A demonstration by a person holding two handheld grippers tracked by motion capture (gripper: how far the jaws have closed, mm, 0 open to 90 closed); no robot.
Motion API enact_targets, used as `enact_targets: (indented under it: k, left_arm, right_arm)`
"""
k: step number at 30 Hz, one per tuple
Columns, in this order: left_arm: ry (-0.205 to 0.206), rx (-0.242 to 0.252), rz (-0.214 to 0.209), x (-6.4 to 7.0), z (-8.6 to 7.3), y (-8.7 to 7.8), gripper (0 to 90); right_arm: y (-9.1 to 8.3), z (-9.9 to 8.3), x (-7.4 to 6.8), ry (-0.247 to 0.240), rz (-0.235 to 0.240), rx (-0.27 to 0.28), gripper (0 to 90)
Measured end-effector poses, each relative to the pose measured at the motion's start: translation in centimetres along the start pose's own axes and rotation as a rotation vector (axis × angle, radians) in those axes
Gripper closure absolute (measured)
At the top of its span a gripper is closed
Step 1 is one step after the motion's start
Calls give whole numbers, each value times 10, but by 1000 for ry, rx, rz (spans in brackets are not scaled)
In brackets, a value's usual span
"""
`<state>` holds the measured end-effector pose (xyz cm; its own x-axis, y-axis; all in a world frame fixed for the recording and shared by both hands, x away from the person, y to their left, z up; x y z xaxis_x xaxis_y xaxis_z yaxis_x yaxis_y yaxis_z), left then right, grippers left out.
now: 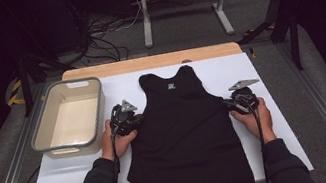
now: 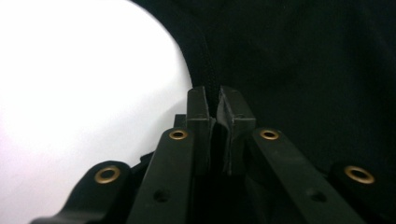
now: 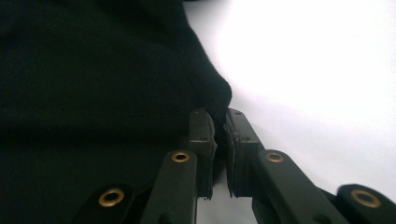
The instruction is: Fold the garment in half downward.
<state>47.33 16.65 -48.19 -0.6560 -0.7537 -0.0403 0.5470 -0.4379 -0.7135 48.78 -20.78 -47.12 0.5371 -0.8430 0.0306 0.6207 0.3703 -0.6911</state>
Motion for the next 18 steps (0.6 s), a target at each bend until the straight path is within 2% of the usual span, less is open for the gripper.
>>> enact_targets:
  k: [2, 6, 7, 8, 11, 15, 18]
  left_arm:
    - [19, -10, 30, 3, -3, -5, 854]
    - [2, 18, 45, 5, -8, -16, 855]
    - [-2, 28, 32, 6, -9, -18, 855]
    - [-6, 36, 24, 6, -9, -18, 855]
    - [-3, 39, 42, 5, -7, -17, 855]
    - [5, 24, 61, 7, -7, -18, 856]
    - [11, 2, 105, 8, -8, -23, 856]
  right_arm:
    - [-8, -1, 0, -4, -9, 17, 829]
    - [-27, -6, -1, -13, -36, 50, 832]
    - [-31, -8, -2, -12, -43, 58, 832]
    - [-36, -10, -2, -16, -49, 64, 833]
    - [-45, -17, -5, -21, -60, 71, 834]
    - [-54, -24, -11, -33, -59, 74, 831]
    - [-55, -27, -13, -31, -66, 85, 810]
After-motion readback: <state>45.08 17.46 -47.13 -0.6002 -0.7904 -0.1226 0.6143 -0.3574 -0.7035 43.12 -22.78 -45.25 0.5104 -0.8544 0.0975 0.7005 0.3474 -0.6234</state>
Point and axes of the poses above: each handheld gripper's, and its own axes: y roughly forward along the jaws, z roughly out of its top, x roughly to its right, the point moved 4 cm from there along y, roughly forward along the jaws
